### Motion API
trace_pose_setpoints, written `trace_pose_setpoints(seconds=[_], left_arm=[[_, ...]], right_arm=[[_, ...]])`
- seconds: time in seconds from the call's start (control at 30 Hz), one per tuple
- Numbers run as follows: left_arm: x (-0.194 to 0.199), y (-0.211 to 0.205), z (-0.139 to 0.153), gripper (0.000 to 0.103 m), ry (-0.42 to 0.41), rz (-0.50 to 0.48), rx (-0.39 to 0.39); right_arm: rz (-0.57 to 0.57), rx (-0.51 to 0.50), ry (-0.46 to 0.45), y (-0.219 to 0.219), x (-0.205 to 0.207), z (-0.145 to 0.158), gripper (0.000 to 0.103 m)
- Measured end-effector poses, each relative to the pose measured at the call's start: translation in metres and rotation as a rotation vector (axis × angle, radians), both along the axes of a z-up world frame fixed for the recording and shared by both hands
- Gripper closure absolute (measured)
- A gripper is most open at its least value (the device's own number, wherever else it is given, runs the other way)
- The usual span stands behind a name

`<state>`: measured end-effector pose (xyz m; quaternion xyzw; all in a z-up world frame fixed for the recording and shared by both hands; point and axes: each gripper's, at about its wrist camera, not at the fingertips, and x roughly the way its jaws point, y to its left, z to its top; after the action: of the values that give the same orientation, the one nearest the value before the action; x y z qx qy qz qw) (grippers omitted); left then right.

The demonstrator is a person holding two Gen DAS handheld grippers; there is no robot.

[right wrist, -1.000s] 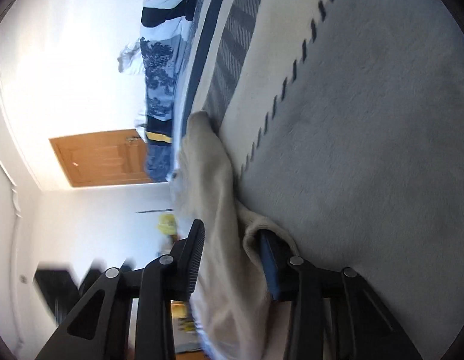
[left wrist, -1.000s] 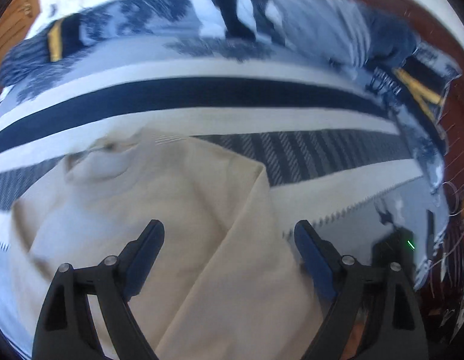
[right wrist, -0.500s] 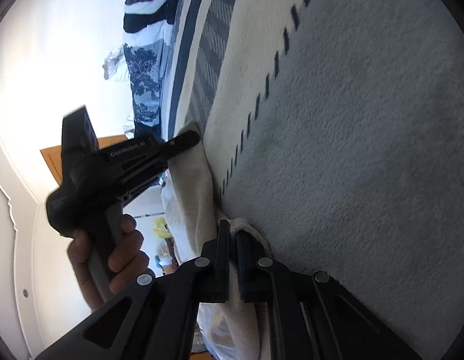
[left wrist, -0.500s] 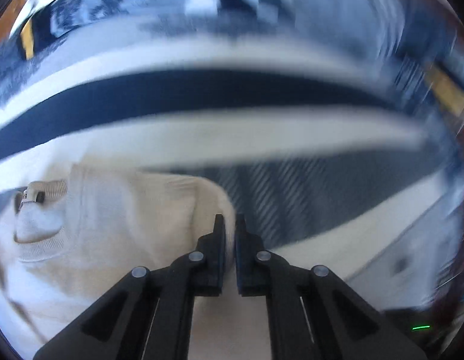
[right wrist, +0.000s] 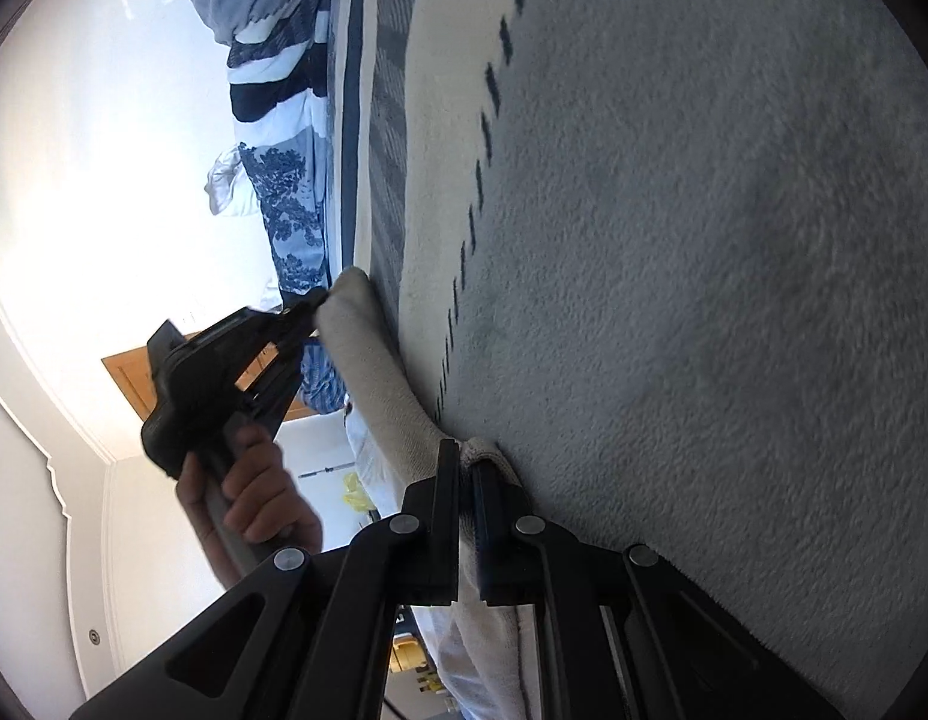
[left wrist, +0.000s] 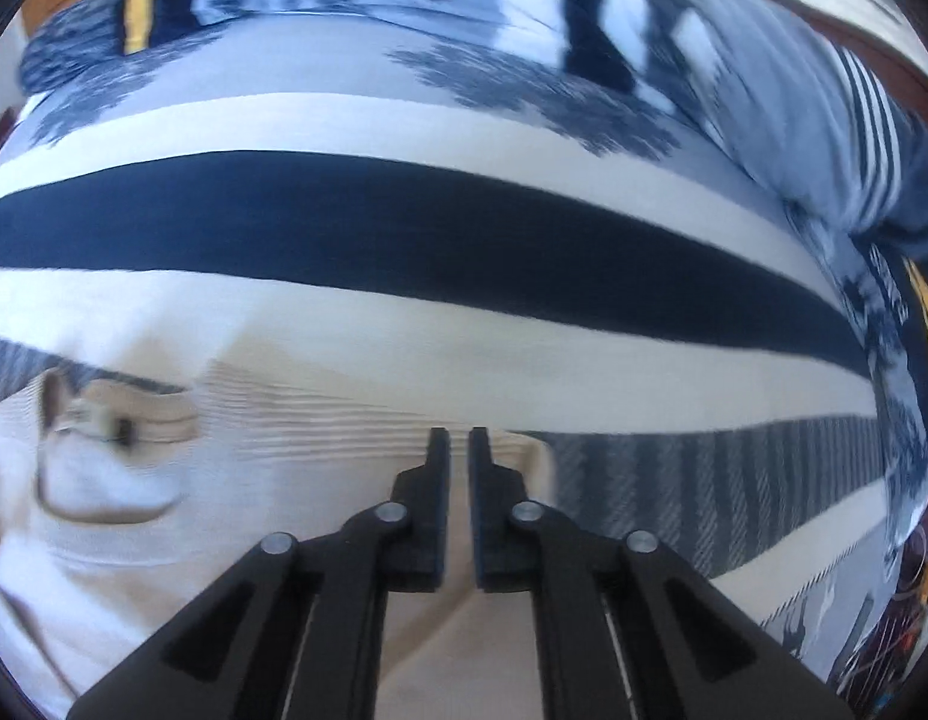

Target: Fold small clothes

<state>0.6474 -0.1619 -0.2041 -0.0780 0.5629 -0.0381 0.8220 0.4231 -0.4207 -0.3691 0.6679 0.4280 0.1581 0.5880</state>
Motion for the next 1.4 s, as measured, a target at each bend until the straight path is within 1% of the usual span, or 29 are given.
trace_pose_setpoints(seconds=[0.03, 0.07, 0.1, 0.17, 0.2, 0.23, 0.27, 0.3, 0.33, 0.37, 0.4, 0.43, 0.5, 0.6, 0.67, 0.7, 0.73, 0.77, 0.8, 0.9, 0.97, 1.0, 1.07, 1.1, 1.17, 1.23, 1.27, 1.33, 1.4], left_arm=[[-0.006, 0.009, 0.010, 0.096, -0.013, 0.005, 0.020], [-0.013, 0.016, 0.018, 0.095, -0.026, -0.006, 0.018], [-0.027, 0.028, 0.031, 0.091, -0.048, -0.021, -0.006], [-0.065, 0.055, 0.056, 0.081, -0.086, -0.028, -0.046], [-0.093, 0.073, 0.069, 0.065, -0.116, -0.021, -0.059], [-0.122, 0.091, 0.079, 0.041, -0.144, -0.010, -0.056], [-0.148, 0.106, 0.085, 0.033, -0.167, -0.003, -0.038], [-0.178, 0.123, 0.089, 0.024, -0.194, -0.003, -0.001], [-0.209, 0.139, 0.088, 0.023, -0.203, -0.005, 0.049], [-0.236, 0.156, 0.082, 0.023, -0.180, 0.003, 0.092], [-0.256, 0.170, 0.075, 0.023, -0.153, 0.008, 0.111], [-0.284, 0.188, 0.065, 0.023, -0.123, 0.019, 0.111], [-0.328, 0.217, 0.044, 0.023, -0.071, 0.054, 0.105], [-0.377, 0.241, 0.001, 0.024, 0.019, 0.084, 0.056], [-0.395, 0.245, -0.025, 0.043, 0.055, 0.097, 0.013], [-0.403, 0.246, -0.038, 0.064, 0.061, 0.103, -0.001], [-0.406, 0.246, -0.041, 0.075, 0.041, 0.123, 0.005], [-0.410, 0.246, -0.041, 0.083, 0.004, 0.133, -0.024], [-0.410, 0.245, -0.039, 0.098, 0.000, 0.107, -0.072], [-0.410, 0.249, -0.028, 0.102, -0.033, 0.095, -0.055], [-0.412, 0.253, -0.028, 0.101, -0.009, 0.109, -0.033], [-0.414, 0.258, -0.030, 0.097, 0.020, 0.111, -0.044], [-0.426, 0.276, -0.031, 0.074, 0.054, 0.168, -0.074], [-0.435, 0.285, -0.031, 0.059, 0.057, 0.201, -0.091], [-0.451, 0.307, -0.028, 0.055, 0.036, 0.279, -0.171], [-0.458, 0.314, -0.028, 0.043, 0.052, 0.301, -0.152], [-0.462, 0.315, -0.030, 0.041, 0.062, 0.311, -0.138], [-0.464, 0.316, -0.043, 0.040, 0.118, 0.329, -0.152], [-0.465, 0.313, -0.053, 0.040, 0.160, 0.306, -0.160]], right_arm=[[0.000, 0.018, 0.007, 0.001, 0.005, 0.000, 0.098], [0.004, 0.037, 0.011, 0.000, 0.005, -0.001, 0.094], [0.010, 0.047, 0.009, 0.000, 0.004, 0.000, 0.091], [0.016, 0.037, -0.015, 0.001, 0.004, 0.007, 0.069], [0.023, 0.025, -0.031, 0.001, 0.003, 0.012, 0.063], [0.027, 0.015, -0.043, 0.001, 0.003, 0.017, 0.051], [0.028, -0.002, -0.055, 0.000, 0.002, 0.023, 0.043], [0.027, -0.031, -0.065, -0.001, -0.001, 0.028, 0.040], [0.025, -0.058, -0.069, -0.002, -0.004, 0.031, 0.039], [0.028, -0.084, -0.071, -0.001, -0.006, 0.034, 0.039], [0.039, -0.112, -0.076, 0.001, -0.010, 0.036, 0.039], [0.050, -0.133, -0.080, 0.003, -0.013, 0.038, 0.039], [0.106, -0.232, -0.092, 0.016, -0.022, 0.049, 0.039], [0.247, -0.395, -0.138, 0.055, -0.047, 0.064, 0.038], [0.321, -0.470, -0.131, 0.076, -0.063, 0.067, 0.039], [0.332, -0.528, -0.135, 0.082, -0.074, 0.073, 0.039], [0.340, -0.585, -0.146, 0.086, -0.084, 0.082, 0.039], [0.352, -0.647, -0.164, 0.088, -0.097, 0.092, 0.039], [0.350, -0.678, -0.172, 0.087, -0.109, 0.097, 0.039], [0.296, -0.738, -0.158, 0.076, -0.161, 0.103, 0.039], [0.266, -0.779, -0.111, 0.067, -0.189, 0.102, 0.039], [0.248, -0.789, -0.086, 0.064, -0.204, 0.100, 0.039], [0.237, -0.780, -0.036, 0.062, -0.227, 0.093, 0.039], [0.237, -0.750, -0.012, 0.062, -0.238, 0.089, 0.039], [0.257, -0.750, 0.000, 0.065, -0.249, 0.090, 0.040], [0.301, -0.829, 0.012, 0.076, -0.260, 0.092, 0.043], [0.323, -0.846, 0.018, 0.080, -0.262, 0.090, 0.046], [0.370, -0.871, 0.048, 0.084, -0.267, 0.081, 0.047], [0.366, -0.910, 0.060, 0.084, -0.268, 0.076, 0.049]])
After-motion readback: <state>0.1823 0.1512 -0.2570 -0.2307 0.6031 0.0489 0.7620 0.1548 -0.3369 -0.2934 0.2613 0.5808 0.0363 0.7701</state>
